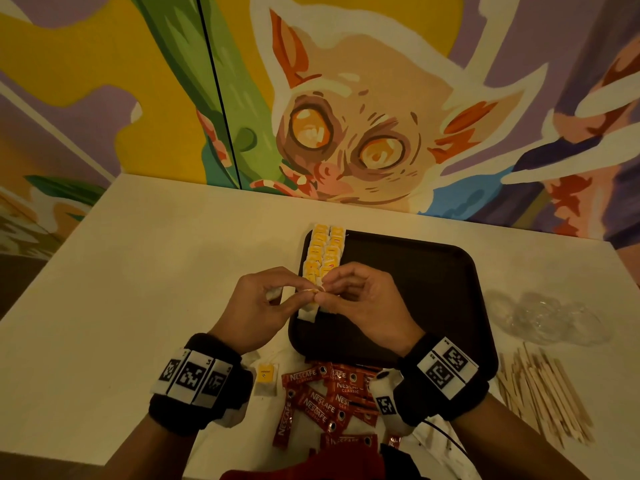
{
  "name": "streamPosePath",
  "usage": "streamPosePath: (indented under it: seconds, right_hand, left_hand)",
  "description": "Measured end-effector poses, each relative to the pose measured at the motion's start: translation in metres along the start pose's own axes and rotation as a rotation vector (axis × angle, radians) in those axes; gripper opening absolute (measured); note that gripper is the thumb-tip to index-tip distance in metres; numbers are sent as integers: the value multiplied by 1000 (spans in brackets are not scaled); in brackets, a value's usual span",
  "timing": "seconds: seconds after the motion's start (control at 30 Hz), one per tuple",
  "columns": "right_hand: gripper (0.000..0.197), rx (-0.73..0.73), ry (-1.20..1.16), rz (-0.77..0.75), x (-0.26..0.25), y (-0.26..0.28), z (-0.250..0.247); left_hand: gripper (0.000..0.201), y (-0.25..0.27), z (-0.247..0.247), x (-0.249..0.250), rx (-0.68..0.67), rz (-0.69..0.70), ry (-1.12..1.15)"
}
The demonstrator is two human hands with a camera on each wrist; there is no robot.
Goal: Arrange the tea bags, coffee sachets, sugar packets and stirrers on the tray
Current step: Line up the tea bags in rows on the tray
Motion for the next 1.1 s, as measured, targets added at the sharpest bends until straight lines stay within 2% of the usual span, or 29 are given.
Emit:
streamPosePath:
  seconds: [0.13, 0.4, 0.6, 0.7, 0.8, 0.9, 0.97, 1.1]
  right_hand:
    - [15, 58, 15, -60, -3, 1, 0]
    - [16, 78, 14, -108, -16, 0, -2]
    - [21, 72, -17, -90, -17, -9, -4]
    - [22, 64, -44, -49, -14, -14, -4]
    - [21, 28, -75, 0, -14, -13, -5]
    - [38, -74, -112, 99, -15, -10, -7]
    - [42, -152, -86, 134, -13, -8, -7]
    - [24, -184, 18, 72, -10, -6, -11]
  left_hand:
    - [9, 0, -2, -3, 9, -23, -16]
    - [8, 0, 2, -5, 7, -10, -79]
    - [12, -1, 8, 2, -97, 31, -18]
    - [13, -2, 11, 3, -89, 42, 46]
    - [10, -2, 10, 7, -47, 34, 72]
    - [8, -2, 8, 9, 5, 24, 55]
    - [8, -2, 7, 7, 25, 15, 26]
    - [6, -2, 6, 5, 33, 6, -11]
Point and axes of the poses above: each hand's wrist, its own y-axis away from the middle knuckle, its own z-axis out of the palm, x = y × z, the point moved 3 cm from there along -y, towards the middle knuckle, and after that the axes turned 13 degrees about -x, right-handed, at the moved point
